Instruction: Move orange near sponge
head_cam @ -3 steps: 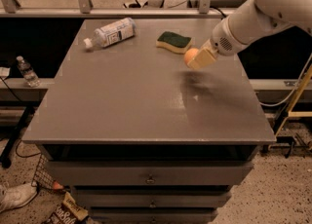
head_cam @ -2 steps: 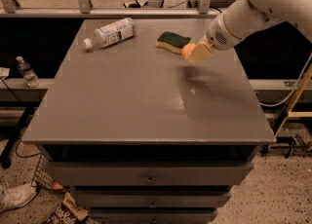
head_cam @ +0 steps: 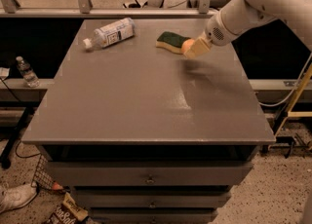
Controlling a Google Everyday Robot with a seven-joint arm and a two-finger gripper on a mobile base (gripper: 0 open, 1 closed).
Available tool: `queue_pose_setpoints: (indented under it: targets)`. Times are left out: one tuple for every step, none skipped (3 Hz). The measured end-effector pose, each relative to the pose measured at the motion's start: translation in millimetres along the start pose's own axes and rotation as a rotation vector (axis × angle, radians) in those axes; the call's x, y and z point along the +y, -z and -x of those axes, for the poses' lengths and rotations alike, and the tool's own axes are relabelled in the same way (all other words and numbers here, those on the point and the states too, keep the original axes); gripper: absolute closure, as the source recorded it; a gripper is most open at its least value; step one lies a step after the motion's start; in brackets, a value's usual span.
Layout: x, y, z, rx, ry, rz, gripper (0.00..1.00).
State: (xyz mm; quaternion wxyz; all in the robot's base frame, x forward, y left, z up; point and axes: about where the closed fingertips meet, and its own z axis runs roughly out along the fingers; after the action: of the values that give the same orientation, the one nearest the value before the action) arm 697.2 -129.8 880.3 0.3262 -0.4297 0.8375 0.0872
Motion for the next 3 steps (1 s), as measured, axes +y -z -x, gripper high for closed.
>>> queue_pose_setpoints:
  targets:
    - [-2.5, -8.7, 4.3, -0.004, -0.003, 0.01, 1.0]
    - [-4.1, -16.9, 2.5, -0.005, -0.018, 0.024, 1.0]
    - [-3.6, -25.3, -2.1, -0.009, -0.041, 0.042, 1.0]
